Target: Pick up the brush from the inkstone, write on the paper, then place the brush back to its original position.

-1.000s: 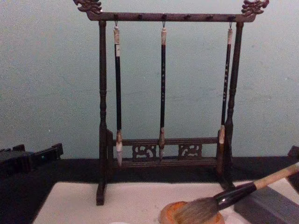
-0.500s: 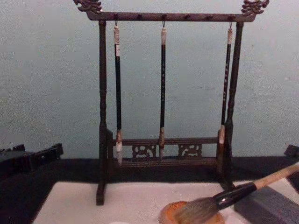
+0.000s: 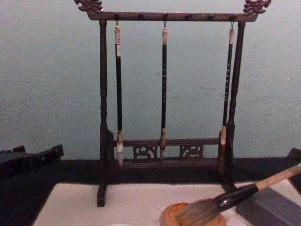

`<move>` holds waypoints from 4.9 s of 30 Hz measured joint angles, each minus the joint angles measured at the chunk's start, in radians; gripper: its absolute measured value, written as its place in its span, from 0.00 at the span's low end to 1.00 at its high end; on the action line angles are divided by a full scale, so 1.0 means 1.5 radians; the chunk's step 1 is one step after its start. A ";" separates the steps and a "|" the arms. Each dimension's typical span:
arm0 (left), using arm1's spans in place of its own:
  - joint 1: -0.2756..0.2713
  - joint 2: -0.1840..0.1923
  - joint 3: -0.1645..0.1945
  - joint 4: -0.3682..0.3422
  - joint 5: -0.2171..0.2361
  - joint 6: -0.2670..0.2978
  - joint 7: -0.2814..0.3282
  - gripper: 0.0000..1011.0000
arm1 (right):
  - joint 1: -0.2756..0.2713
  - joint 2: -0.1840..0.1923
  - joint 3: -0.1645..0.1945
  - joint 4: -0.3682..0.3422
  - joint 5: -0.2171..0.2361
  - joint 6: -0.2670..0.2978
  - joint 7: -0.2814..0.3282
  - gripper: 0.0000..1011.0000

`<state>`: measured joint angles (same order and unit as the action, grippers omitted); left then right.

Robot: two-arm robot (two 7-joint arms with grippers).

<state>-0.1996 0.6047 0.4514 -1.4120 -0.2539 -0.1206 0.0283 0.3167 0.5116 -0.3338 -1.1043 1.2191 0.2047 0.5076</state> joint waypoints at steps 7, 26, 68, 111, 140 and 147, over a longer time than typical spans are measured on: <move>0.000 0.000 0.000 0.000 0.000 0.000 0.000 0.99 | 0.000 0.000 0.000 0.000 0.000 0.000 0.000 0.62; 0.000 0.000 0.000 0.000 0.000 0.000 0.000 0.99 | -0.001 0.000 0.001 0.000 0.000 0.001 0.001 0.24; 0.000 0.000 0.000 0.000 0.000 0.000 0.000 0.99 | -0.028 0.037 0.016 -0.052 0.089 -0.008 0.045 0.17; 0.000 0.000 0.000 0.000 0.000 0.000 0.000 0.99 | -0.186 0.149 -0.024 -0.452 -0.195 -0.173 -0.030 0.17; 0.000 0.000 0.000 0.000 0.000 0.000 0.000 0.99 | -0.159 0.094 -0.088 -0.492 -0.359 -0.120 -0.041 0.17; 0.000 0.000 0.000 0.000 0.000 0.000 0.000 0.99 | -0.167 0.086 -0.077 -0.488 -0.360 -0.112 -0.033 0.17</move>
<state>-0.1995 0.6047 0.4514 -1.4120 -0.2539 -0.1205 0.0283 0.0659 0.6409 -0.4494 -1.8365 0.6794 0.0365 0.4583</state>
